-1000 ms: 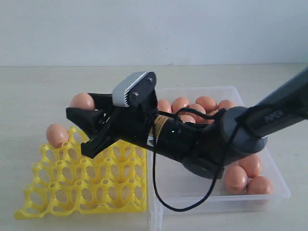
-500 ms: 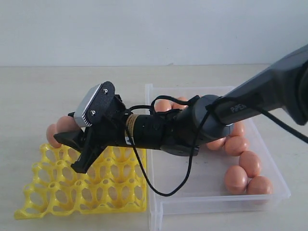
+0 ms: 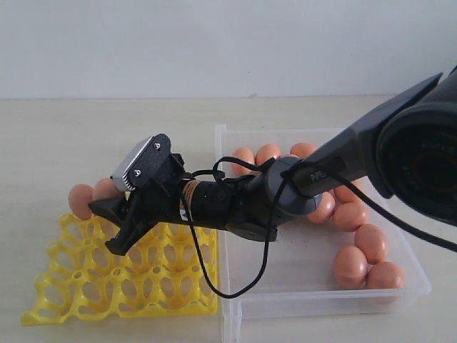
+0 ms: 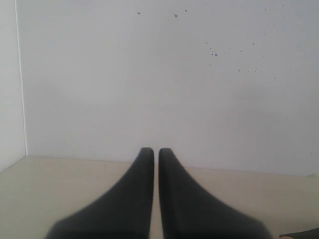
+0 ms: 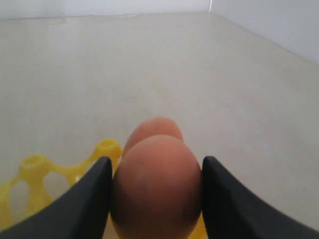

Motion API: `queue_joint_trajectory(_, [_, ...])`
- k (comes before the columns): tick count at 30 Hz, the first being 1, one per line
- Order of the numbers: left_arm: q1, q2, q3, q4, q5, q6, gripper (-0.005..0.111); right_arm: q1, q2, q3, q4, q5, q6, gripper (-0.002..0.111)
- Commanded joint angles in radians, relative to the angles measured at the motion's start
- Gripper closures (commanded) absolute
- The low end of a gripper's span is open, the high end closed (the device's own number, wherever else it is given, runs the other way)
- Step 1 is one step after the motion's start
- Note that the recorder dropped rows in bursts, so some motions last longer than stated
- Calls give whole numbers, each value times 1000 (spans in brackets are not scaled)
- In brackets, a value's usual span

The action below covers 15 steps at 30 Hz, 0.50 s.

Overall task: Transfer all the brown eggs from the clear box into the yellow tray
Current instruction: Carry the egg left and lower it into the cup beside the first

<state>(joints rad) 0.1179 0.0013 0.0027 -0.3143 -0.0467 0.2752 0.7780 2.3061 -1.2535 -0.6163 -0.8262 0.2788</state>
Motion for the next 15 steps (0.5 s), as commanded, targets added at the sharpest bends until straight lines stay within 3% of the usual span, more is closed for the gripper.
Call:
queue_joint_trajectory(1, [1,-1,-3,-5,-6,3,103,-1,9,-5,67,7,-29,108])
queue_joint_trajectory(15, [1,-1,-3,-5,-6,3,103,-1,9,-5,58,42,-27,108])
